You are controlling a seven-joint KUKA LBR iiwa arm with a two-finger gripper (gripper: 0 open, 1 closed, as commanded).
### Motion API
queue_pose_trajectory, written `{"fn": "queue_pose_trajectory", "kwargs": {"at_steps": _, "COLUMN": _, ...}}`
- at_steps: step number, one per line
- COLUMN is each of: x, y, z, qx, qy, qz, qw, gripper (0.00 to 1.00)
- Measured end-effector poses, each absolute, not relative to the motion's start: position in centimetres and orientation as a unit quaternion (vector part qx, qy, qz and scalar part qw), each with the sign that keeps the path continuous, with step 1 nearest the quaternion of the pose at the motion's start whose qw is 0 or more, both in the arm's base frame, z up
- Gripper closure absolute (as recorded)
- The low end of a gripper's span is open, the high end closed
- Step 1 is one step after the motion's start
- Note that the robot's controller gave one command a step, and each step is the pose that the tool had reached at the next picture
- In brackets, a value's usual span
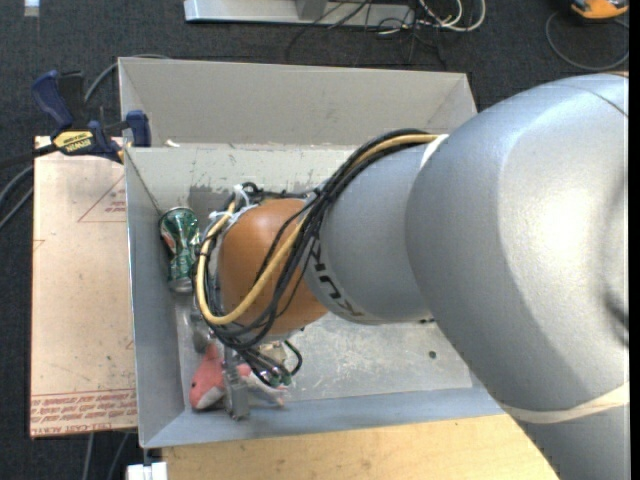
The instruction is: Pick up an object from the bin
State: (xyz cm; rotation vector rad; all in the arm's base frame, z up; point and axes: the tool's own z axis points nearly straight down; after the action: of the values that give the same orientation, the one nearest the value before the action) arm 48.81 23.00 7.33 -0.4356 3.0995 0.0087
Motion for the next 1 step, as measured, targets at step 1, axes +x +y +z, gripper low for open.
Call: {"fn": "queue_pose_trajectory", "kwargs": {"at_steps": 1, "x": 48.76, "y": 23.95, "z": 7.06, "qx": -0.189, "qy": 0.982, "qz": 0.002, "qw": 0.002, "gripper": 1.0}}
